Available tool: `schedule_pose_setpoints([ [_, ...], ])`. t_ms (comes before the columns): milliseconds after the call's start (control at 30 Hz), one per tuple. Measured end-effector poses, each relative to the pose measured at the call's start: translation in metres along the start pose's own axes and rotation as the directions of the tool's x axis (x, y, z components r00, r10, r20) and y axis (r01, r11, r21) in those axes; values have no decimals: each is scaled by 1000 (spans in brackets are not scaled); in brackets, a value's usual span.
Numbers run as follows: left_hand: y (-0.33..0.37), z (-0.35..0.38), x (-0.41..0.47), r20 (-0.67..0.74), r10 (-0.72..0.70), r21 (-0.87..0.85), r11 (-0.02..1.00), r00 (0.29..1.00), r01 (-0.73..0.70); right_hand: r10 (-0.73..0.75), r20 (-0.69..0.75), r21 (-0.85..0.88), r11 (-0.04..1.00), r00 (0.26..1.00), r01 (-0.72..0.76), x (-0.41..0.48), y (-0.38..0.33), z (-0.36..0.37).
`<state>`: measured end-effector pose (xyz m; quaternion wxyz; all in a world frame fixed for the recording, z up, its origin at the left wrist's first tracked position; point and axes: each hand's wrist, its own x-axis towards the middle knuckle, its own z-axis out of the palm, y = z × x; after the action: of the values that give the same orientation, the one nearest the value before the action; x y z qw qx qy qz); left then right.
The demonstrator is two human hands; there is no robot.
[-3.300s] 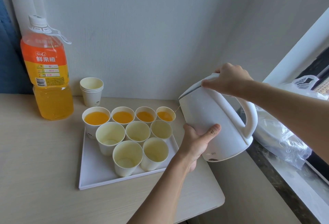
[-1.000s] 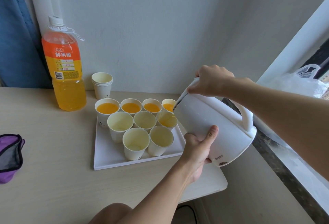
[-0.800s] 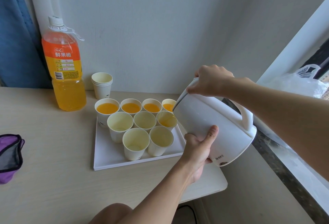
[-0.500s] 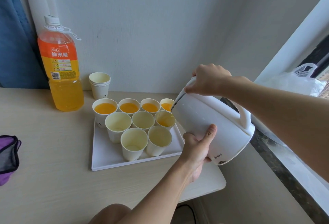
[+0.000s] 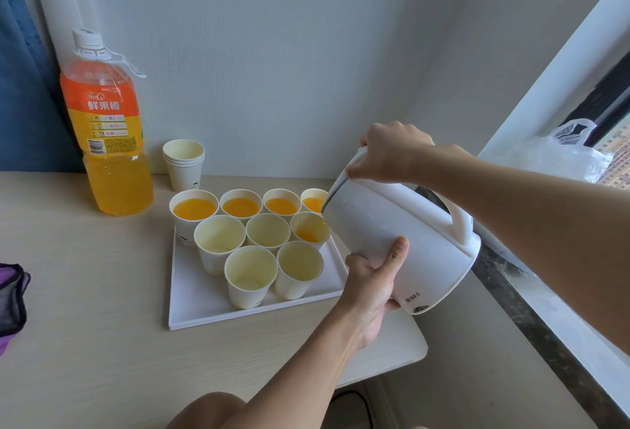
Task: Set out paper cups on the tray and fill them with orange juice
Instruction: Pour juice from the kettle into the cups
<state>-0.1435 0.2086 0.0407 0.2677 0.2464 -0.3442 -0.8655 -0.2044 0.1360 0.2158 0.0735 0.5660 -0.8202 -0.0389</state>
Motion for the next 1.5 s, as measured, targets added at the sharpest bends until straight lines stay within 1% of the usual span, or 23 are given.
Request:
schedule_pose_setpoints([
  [233,0,1,-2,-9,-7,-17,1000,1000,6,-13,7,-11,1000,1000,14,0,-3,0],
  [467,1,0,-3,21,-2,-27,1000,1000,2,-36,5,-24,999,999,36,0,-6,-2],
  [633,-1,0,0,-3,-3,-26,1000,1000,3,-47,3,-28,999,999,47,0,-8,-1],
  [1500,2,4,-3,3,8,-83,997,1000,-8,-106,-3,-48,993,994,106,1,-15,-4],
])
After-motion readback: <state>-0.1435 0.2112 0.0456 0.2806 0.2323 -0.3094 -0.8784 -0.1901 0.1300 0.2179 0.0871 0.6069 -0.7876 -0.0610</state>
